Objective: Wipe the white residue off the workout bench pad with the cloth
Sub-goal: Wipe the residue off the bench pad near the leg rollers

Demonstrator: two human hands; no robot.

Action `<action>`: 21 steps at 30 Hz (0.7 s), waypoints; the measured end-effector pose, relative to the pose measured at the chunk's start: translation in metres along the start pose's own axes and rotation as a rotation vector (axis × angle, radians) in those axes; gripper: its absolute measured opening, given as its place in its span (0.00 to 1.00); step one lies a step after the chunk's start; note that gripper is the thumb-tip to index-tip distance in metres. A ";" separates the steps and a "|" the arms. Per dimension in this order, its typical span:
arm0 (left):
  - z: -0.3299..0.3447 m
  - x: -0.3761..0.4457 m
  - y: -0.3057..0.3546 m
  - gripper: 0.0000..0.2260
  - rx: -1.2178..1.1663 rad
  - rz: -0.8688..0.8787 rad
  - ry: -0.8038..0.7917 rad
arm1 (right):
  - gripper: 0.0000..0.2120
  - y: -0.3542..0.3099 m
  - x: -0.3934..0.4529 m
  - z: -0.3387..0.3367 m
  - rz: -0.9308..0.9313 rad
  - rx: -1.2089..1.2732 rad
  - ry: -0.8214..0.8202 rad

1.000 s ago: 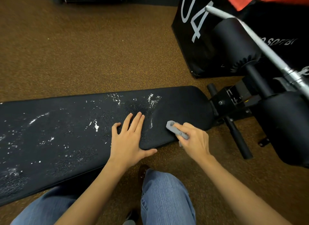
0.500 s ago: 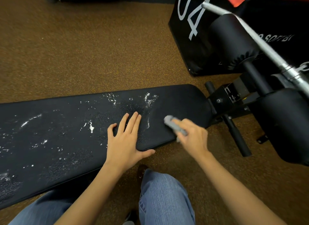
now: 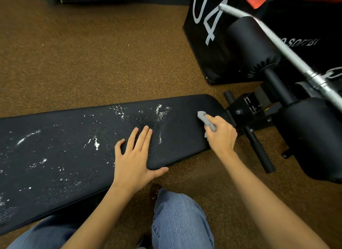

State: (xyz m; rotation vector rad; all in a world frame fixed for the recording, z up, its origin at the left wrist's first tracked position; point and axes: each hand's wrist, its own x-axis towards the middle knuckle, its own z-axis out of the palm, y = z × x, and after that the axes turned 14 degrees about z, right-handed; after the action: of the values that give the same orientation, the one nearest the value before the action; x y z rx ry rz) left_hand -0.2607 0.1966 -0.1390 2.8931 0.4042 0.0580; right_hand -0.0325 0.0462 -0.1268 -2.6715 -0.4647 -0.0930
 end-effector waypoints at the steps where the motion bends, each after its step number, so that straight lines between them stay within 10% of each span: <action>1: 0.000 0.000 0.000 0.50 -0.003 -0.001 -0.004 | 0.10 -0.006 -0.008 0.002 -0.047 -0.003 -0.015; 17: -0.002 0.003 -0.001 0.51 -0.010 -0.008 -0.016 | 0.17 -0.021 -0.017 0.014 -0.338 0.016 -0.093; 21: -0.001 0.003 0.000 0.51 -0.009 -0.009 -0.011 | 0.24 -0.011 -0.037 0.013 -0.512 0.114 -0.388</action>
State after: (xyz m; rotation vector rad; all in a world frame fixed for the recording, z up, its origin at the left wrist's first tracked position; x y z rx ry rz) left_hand -0.2582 0.1979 -0.1380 2.8810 0.4134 0.0421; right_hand -0.0712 0.0500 -0.1391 -2.3954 -1.2278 0.2982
